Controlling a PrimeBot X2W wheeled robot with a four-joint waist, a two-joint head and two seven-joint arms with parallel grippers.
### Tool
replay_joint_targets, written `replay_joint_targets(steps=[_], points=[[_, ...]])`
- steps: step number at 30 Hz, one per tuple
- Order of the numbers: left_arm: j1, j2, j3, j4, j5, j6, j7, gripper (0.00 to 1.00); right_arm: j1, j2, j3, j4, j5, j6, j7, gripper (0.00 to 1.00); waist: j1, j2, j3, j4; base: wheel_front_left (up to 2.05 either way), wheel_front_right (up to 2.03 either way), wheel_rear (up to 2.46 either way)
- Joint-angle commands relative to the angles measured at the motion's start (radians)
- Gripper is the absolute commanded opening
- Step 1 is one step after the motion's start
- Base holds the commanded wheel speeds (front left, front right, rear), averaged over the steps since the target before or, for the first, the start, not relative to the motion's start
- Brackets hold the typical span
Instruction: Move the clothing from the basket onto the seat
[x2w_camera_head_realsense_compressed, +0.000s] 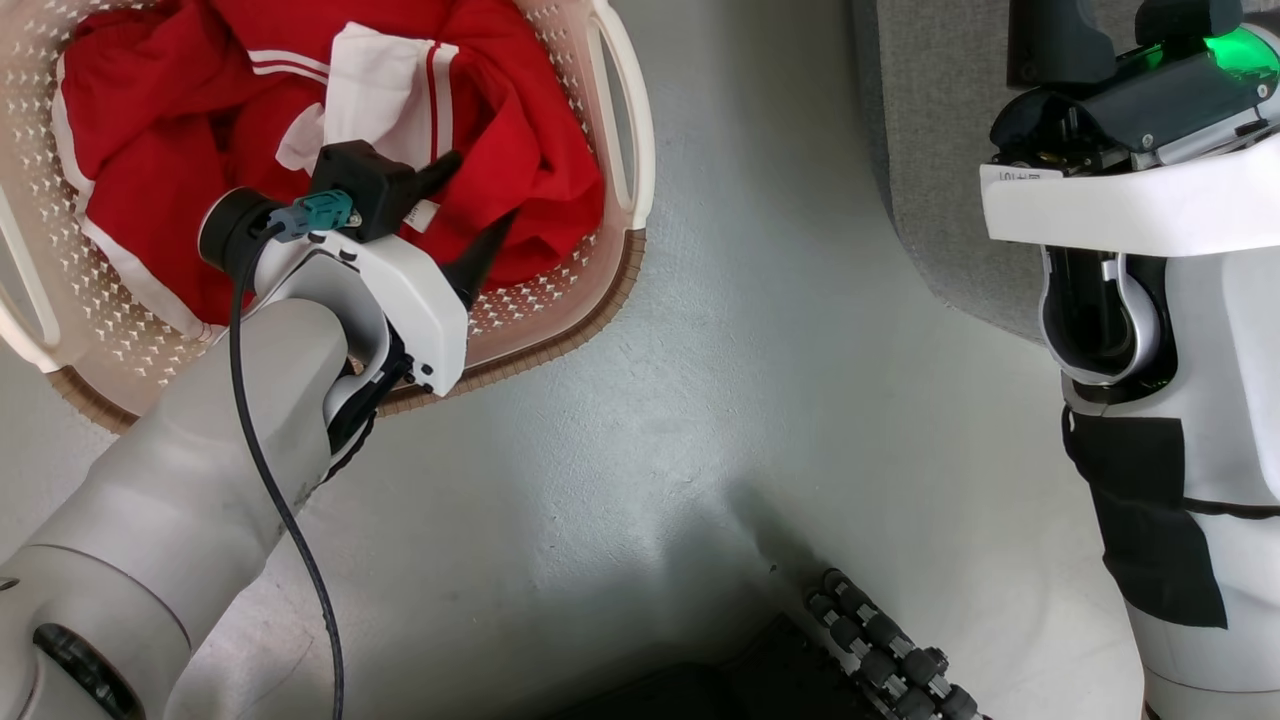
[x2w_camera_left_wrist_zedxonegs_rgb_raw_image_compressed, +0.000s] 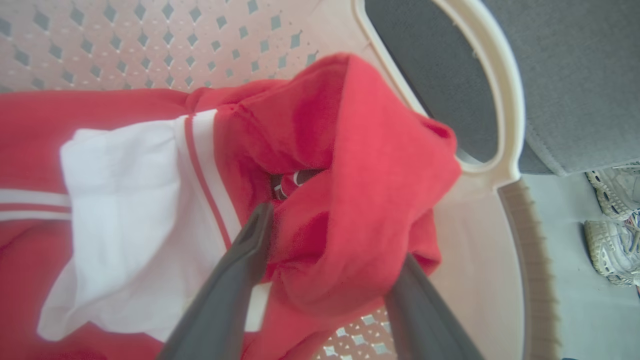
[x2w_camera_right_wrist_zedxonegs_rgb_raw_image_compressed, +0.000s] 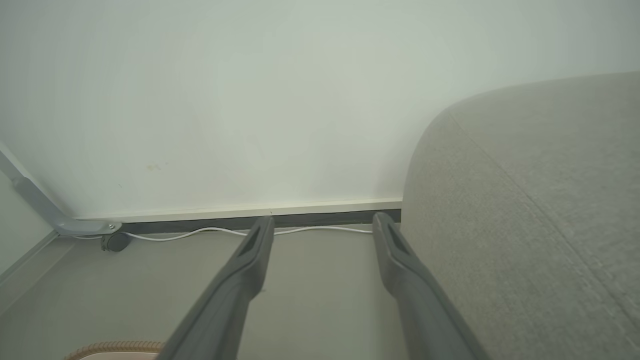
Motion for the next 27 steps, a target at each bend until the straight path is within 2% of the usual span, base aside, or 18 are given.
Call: replay_joint_targets(steps=[1, 5, 11, 17, 27], points=[[-0.009, -0.004, 0.020, -0.010, 0.012, -0.001, -0.006, 0.00, 0.030, 0.005, 0.004, -0.024, 0.003, 0.004, -0.006, 1.00, 0.0000, 0.0000, 0.000, 0.003, 0.00, 0.00, 0.00], [-0.007, 0.000, 0.052, -0.035, 0.034, -0.001, -0.006, 0.00, 0.019, 0.005, 0.004, -0.018, -0.003, 0.004, -0.006, 1.00, 0.0000, 0.0000, -0.010, 0.011, 0.00, 0.00, 0.00], [0.056, -0.003, 0.132, -0.098, 0.092, -0.001, -0.006, 0.00, 0.027, 0.005, -0.010, 0.004, -0.037, 0.004, -0.006, 1.00, 0.0000, 0.0000, -0.085, 0.049, 0.00, 0.00, 0.00], [0.171, -0.024, 0.232, -0.158, 0.157, -0.001, -0.006, 0.00, 0.063, 0.005, -0.023, 0.054, -0.086, 0.004, -0.006, 1.00, 0.0000, 0.0000, -0.220, 0.097, 0.00, 0.00, 0.00], [0.308, -0.062, 0.335, -0.248, 0.228, -0.001, -0.006, 0.00, 0.153, 0.005, -0.067, 0.127, -0.166, 0.004, -0.006, 1.00, 0.0000, 0.0000, -0.419, 0.174, 0.00, 0.00, 0.00]])
